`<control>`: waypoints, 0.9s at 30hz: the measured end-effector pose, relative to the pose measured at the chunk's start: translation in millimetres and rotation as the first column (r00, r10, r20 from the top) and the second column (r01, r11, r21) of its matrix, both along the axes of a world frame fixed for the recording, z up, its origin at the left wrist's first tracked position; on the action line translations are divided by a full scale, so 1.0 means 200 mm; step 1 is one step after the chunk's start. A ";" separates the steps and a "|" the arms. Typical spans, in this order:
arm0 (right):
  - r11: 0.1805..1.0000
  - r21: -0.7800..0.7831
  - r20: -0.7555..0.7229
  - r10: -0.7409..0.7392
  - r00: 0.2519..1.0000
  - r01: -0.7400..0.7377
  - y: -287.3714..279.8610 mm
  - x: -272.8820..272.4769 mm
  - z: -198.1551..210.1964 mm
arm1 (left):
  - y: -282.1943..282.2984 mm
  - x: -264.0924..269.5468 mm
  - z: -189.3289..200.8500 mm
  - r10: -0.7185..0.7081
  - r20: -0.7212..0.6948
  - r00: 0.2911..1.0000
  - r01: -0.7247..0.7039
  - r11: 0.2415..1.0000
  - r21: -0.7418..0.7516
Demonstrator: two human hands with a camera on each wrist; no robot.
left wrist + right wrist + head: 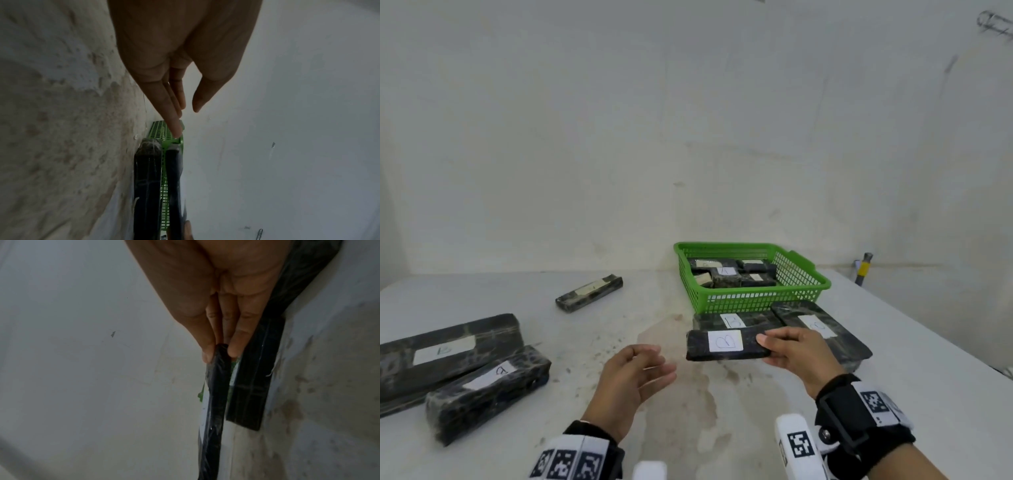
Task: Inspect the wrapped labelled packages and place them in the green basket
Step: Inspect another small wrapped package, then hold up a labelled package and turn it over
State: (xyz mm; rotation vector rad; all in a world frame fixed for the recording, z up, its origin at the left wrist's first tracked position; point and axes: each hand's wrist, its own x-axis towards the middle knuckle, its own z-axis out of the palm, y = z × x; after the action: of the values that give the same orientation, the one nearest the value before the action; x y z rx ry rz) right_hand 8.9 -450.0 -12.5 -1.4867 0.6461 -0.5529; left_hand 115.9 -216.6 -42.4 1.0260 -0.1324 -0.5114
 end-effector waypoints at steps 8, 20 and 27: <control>0.985 -0.173 -0.167 -0.052 0.985 0.023 -0.09 0.00 -0.03 | 0.02 0.01 0.00 0.004 -0.089 0.996 -0.008 0.999 -0.052; 0.698 -0.583 -0.578 0.003 0.816 -0.416 -0.06 0.08 0.03 | 0.02 0.02 -0.01 0.012 -0.057 0.998 -0.014 1.000 -0.022; 0.527 -0.587 -0.734 -0.026 0.678 -0.615 -0.04 0.16 0.05 | 0.02 0.03 -0.01 0.018 -0.067 0.998 -0.019 1.000 -0.009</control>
State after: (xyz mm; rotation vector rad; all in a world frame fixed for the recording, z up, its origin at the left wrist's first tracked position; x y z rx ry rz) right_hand 40.3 -457.4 -2.9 -2.7190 0.6532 0.0892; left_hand 122.0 -211.9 -43.8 0.9988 -0.0663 -0.5273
